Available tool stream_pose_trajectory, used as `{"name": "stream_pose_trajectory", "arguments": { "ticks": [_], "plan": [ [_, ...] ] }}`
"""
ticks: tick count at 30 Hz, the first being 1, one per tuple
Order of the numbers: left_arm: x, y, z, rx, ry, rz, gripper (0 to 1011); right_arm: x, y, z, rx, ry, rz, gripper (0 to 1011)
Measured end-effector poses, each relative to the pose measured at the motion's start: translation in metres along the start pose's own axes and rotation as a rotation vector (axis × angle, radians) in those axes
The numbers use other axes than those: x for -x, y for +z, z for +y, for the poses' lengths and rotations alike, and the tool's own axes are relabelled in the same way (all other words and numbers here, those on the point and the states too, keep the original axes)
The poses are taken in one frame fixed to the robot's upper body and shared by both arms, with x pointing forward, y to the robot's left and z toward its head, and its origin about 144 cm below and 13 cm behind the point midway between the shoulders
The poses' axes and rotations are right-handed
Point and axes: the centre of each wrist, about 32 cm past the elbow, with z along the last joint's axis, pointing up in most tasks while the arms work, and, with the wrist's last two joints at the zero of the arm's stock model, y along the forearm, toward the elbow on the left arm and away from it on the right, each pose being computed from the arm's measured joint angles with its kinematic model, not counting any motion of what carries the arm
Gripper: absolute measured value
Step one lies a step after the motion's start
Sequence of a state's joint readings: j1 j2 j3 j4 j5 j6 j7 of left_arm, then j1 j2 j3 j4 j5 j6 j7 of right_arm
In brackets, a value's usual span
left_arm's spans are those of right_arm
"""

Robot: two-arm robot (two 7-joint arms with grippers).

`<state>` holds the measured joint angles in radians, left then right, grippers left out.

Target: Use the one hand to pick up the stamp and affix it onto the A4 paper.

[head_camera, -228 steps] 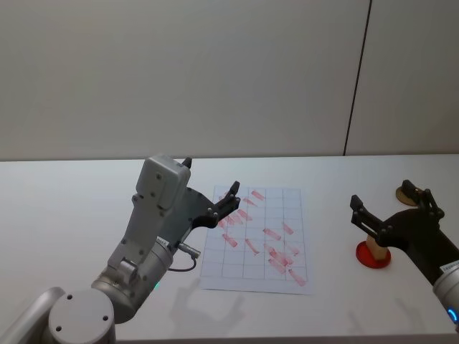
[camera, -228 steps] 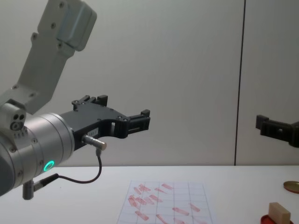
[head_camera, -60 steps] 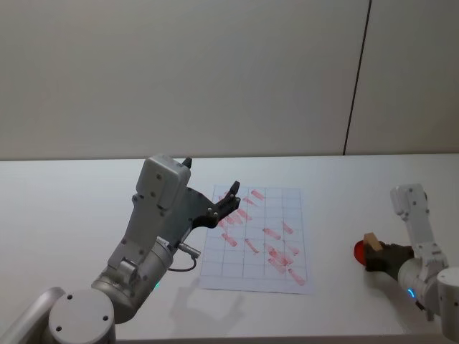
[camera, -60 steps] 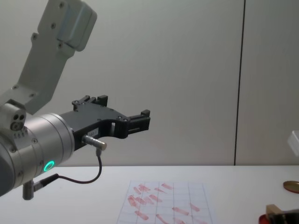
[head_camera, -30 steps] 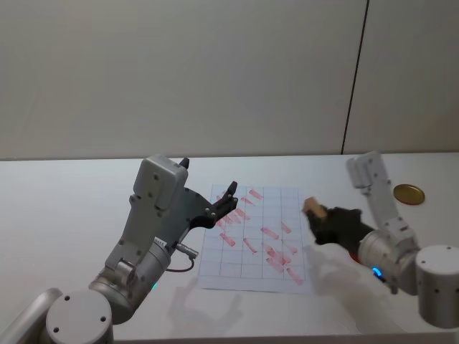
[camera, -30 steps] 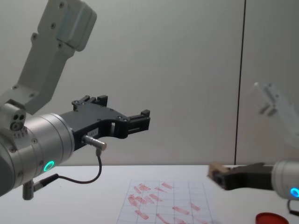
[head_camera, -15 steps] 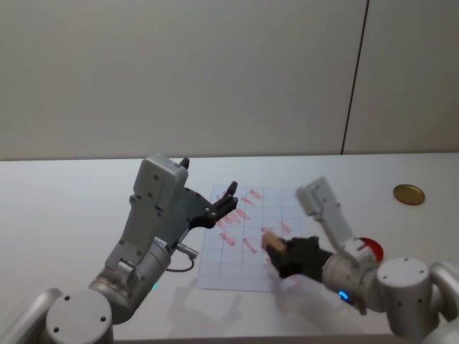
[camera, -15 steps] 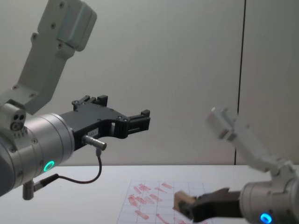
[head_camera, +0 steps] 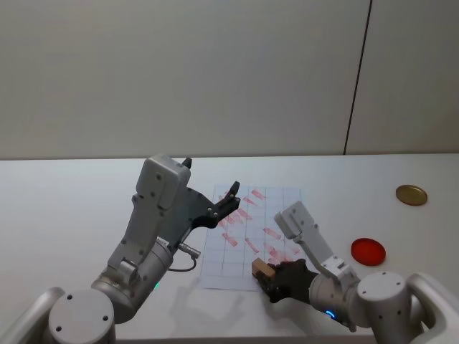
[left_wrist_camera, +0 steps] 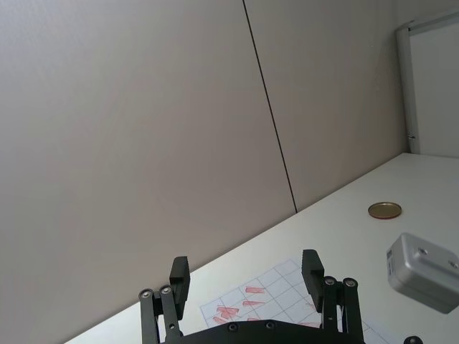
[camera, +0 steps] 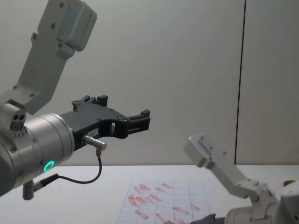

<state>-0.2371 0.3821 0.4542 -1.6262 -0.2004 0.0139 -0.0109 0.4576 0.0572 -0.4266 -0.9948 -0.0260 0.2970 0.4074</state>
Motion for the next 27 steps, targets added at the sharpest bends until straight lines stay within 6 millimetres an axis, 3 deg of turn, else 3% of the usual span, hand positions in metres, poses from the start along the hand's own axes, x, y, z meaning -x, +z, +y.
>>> {"name": "stream_pose_trajectory", "arguments": {
  "ticks": [27],
  "plan": [
    [0.000, 0.000, 0.000, 0.000, 0.000, 0.000, 993, 0.001, -0.013, 0.015, 0.041, 0.000, 0.020, 220]
  ]
}}
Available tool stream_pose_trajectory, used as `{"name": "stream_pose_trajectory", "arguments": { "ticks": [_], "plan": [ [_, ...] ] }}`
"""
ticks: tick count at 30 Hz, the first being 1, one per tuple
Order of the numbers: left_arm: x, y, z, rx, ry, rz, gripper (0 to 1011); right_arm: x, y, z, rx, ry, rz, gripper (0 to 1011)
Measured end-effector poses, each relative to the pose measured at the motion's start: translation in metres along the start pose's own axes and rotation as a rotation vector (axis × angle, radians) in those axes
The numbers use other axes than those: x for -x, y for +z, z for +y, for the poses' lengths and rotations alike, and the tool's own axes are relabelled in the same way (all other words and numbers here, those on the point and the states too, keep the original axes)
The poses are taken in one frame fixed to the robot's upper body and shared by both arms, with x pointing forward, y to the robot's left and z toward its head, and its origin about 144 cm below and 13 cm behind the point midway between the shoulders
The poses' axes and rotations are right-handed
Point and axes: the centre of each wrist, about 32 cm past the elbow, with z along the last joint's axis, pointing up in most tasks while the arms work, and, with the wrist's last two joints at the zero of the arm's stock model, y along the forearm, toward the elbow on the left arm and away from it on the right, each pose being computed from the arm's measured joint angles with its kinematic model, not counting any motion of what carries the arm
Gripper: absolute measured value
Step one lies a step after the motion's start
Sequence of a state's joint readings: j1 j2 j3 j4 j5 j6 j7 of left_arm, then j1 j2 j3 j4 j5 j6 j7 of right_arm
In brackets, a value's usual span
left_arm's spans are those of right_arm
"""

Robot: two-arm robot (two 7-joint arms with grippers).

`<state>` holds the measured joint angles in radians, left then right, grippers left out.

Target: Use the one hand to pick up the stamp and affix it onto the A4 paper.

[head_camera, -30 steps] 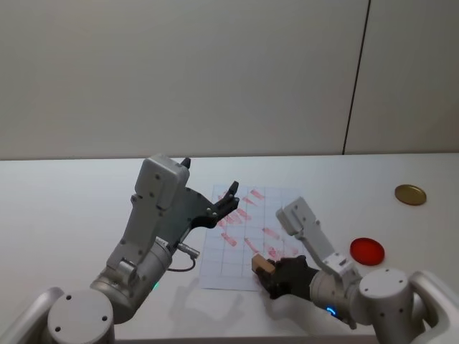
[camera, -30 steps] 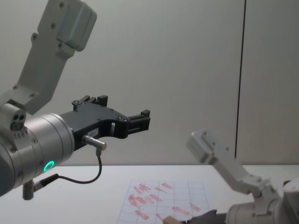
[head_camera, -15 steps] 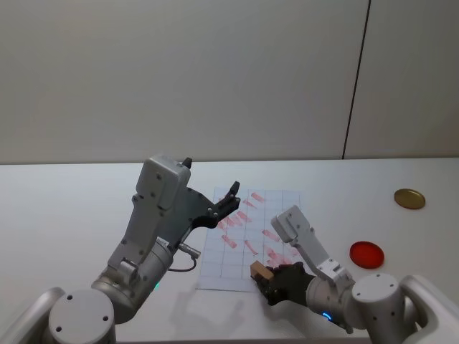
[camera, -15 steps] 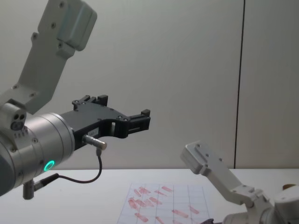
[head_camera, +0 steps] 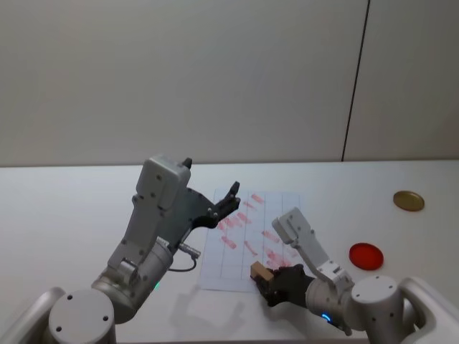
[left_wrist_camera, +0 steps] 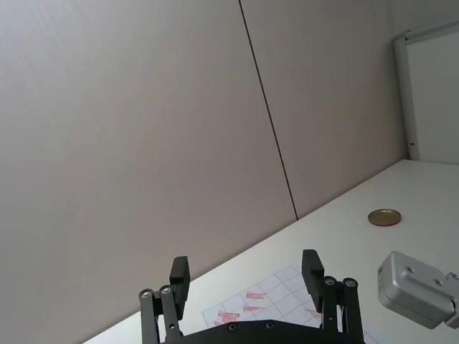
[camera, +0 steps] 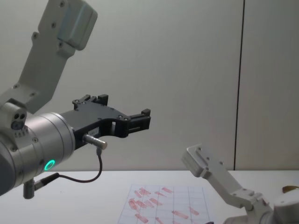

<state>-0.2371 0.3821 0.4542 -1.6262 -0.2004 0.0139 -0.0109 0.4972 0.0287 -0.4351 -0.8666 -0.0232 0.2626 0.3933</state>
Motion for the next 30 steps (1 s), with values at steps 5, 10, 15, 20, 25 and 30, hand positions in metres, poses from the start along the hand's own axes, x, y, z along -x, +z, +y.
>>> {"name": "stream_pose_trajectory", "arguments": {
  "ticks": [5, 10, 15, 20, 25, 30],
  "plan": [
    [0.000, 0.000, 0.000, 0.000, 0.000, 0.000, 993, 0.000, -0.001, 0.000, -0.008, -0.001, 0.010, 221],
    [0.000, 0.000, 0.000, 0.000, 0.000, 0.000, 993, 0.000, 0.002, -0.004, -0.035, -0.010, 0.016, 221],
    [0.000, 0.000, 0.000, 0.000, 0.000, 0.000, 993, -0.001, 0.007, -0.009, -0.068, -0.026, 0.017, 220],
    [0.000, 0.000, 0.000, 0.000, 0.000, 0.000, 993, -0.004, 0.026, -0.023, -0.154, -0.059, 0.020, 220],
    [0.000, 0.000, 0.000, 0.000, 0.000, 0.000, 993, -0.006, 0.039, -0.033, -0.210, -0.088, 0.026, 220],
    [0.000, 0.000, 0.000, 0.000, 0.000, 0.000, 993, -0.011, 0.053, -0.050, -0.269, -0.145, 0.045, 220]
  ]
}}
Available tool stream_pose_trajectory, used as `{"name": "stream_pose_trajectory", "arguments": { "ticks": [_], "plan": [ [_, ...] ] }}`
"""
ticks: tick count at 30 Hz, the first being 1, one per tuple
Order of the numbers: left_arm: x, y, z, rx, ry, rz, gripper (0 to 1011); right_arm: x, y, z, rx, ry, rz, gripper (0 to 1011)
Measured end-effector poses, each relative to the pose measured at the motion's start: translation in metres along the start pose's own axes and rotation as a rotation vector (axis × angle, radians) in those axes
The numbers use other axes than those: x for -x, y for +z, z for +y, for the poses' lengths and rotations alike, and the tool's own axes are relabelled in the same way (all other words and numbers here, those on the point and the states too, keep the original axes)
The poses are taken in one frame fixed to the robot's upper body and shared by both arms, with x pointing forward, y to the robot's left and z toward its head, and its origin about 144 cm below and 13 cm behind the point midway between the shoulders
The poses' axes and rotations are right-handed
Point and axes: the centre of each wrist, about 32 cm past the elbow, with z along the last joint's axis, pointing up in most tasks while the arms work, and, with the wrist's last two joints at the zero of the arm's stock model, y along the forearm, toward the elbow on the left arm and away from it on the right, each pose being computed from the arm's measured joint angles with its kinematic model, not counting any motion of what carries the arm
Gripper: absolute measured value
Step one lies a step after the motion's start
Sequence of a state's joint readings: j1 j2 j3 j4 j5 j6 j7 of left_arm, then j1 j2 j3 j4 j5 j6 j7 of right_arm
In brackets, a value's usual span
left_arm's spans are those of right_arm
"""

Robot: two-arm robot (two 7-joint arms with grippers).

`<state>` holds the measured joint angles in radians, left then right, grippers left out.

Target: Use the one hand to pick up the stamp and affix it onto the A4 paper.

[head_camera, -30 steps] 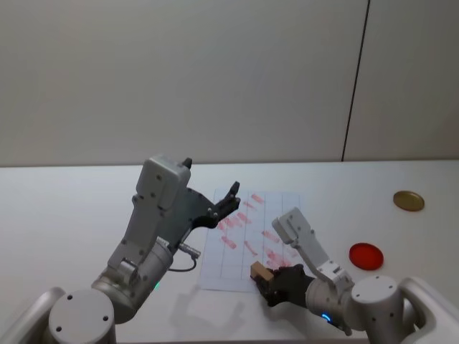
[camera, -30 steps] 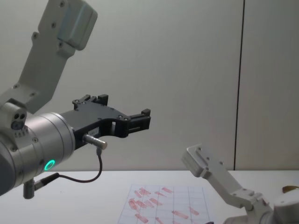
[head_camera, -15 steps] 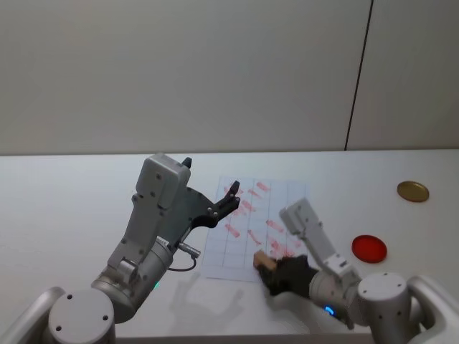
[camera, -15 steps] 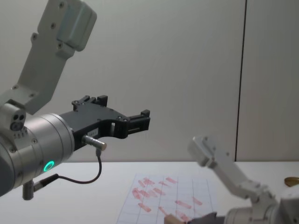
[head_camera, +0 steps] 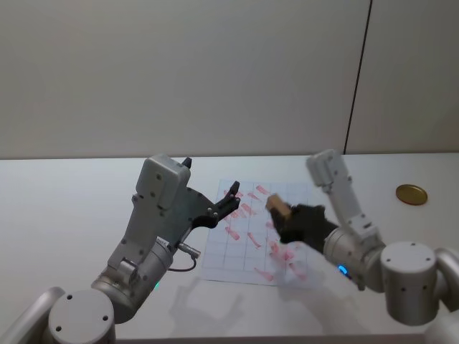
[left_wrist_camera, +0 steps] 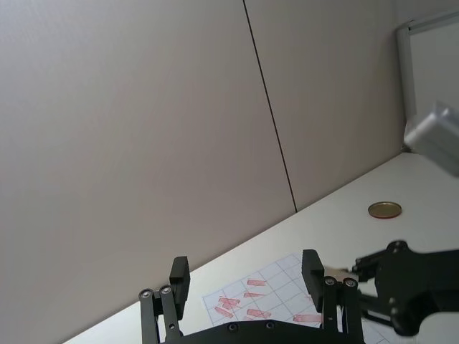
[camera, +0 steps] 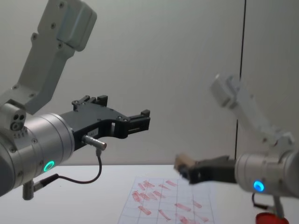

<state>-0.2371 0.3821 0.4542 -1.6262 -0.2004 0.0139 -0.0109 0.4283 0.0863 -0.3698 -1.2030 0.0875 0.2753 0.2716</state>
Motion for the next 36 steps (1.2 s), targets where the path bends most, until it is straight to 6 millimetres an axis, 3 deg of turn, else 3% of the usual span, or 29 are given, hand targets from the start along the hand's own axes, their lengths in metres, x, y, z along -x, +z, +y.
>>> {"name": "stream_pose_trajectory", "arguments": {
  "ticks": [8, 15, 25, 36],
  "plan": [
    [0.000, 0.000, 0.000, 0.000, 0.000, 0.000, 993, -0.010, 0.010, -0.013, -0.007, -0.080, 0.018, 221],
    [0.000, 0.000, 0.000, 0.000, 0.000, 0.000, 993, -0.022, 0.006, -0.024, 0.038, -0.160, 0.032, 221],
    [0.000, 0.000, 0.000, 0.000, 0.000, 0.000, 993, -0.043, -0.013, -0.033, 0.137, -0.268, 0.052, 220],
    [0.000, 0.000, 0.000, 0.000, 0.000, 0.000, 993, -0.058, -0.031, -0.029, 0.216, -0.319, 0.072, 220]
  ]
}}
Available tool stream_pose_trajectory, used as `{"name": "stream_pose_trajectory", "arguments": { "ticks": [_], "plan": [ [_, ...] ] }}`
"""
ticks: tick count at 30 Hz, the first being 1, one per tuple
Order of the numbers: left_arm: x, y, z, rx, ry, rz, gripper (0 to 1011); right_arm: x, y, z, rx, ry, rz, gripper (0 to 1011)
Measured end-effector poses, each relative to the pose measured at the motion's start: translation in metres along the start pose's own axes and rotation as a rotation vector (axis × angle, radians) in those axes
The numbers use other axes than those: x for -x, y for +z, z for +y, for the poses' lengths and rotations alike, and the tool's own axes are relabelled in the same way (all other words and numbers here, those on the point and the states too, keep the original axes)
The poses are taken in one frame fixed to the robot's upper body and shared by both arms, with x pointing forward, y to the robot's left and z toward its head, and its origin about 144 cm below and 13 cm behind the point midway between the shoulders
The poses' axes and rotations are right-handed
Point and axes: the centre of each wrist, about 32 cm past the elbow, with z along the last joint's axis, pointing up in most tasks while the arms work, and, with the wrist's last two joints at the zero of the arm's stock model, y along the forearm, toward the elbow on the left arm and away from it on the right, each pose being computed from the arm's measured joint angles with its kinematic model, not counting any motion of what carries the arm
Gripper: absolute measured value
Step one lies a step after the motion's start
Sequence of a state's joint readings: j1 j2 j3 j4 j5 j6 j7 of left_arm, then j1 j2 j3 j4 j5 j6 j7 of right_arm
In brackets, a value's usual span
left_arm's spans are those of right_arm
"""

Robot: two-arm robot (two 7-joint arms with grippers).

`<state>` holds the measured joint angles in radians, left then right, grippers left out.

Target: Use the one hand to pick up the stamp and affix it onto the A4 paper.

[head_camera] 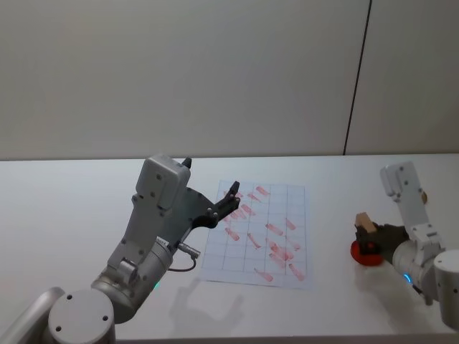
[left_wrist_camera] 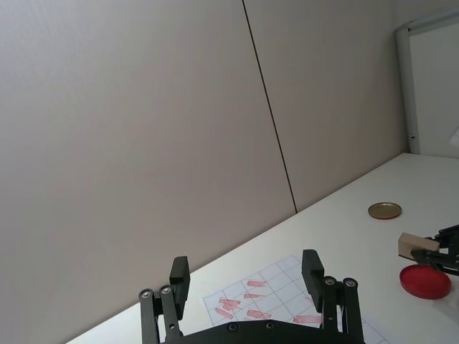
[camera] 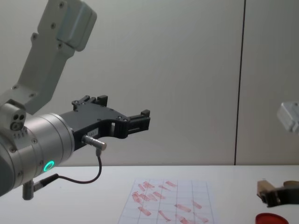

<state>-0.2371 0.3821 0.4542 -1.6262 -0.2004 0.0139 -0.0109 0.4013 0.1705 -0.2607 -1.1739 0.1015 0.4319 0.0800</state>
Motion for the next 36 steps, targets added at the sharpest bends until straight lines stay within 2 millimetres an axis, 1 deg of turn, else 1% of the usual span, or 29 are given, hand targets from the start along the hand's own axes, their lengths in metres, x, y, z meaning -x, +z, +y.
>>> {"name": "stream_pose_trajectory", "arguments": {
  "ticks": [11, 23, 28, 29, 30, 31, 33, 34, 35, 36],
  "plan": [
    [0.000, 0.000, 0.000, 0.000, 0.000, 0.000, 993, -0.005, -0.008, 0.016, 0.051, -0.016, 0.010, 221],
    [0.000, 0.000, 0.000, 0.000, 0.000, 0.000, 993, -0.007, -0.016, 0.024, 0.092, -0.025, 0.014, 222],
    [0.000, 0.000, 0.000, 0.000, 0.000, 0.000, 993, -0.008, -0.018, 0.025, 0.100, -0.025, 0.014, 319],
    [0.000, 0.000, 0.000, 0.000, 0.000, 0.000, 993, -0.008, -0.018, 0.025, 0.101, -0.025, 0.014, 380],
    [0.000, 0.000, 0.000, 0.000, 0.000, 0.000, 993, -0.008, -0.018, 0.025, 0.101, -0.025, 0.014, 391],
    [0.000, 0.000, 0.000, 0.000, 0.000, 0.000, 993, -0.008, -0.018, 0.025, 0.100, -0.025, 0.013, 460],
    [0.000, 0.000, 0.000, 0.000, 0.000, 0.000, 993, -0.008, -0.018, 0.025, 0.098, -0.025, 0.013, 520],
    [0.000, 0.000, 0.000, 0.000, 0.000, 0.000, 993, -0.008, -0.019, 0.025, 0.097, -0.025, 0.012, 520],
    [0.000, 0.000, 0.000, 0.000, 0.000, 0.000, 993, -0.008, -0.019, 0.025, 0.095, -0.025, 0.011, 583],
    [0.000, 0.000, 0.000, 0.000, 0.000, 0.000, 993, -0.008, -0.019, 0.025, 0.092, -0.025, 0.010, 592]
  ]
}}
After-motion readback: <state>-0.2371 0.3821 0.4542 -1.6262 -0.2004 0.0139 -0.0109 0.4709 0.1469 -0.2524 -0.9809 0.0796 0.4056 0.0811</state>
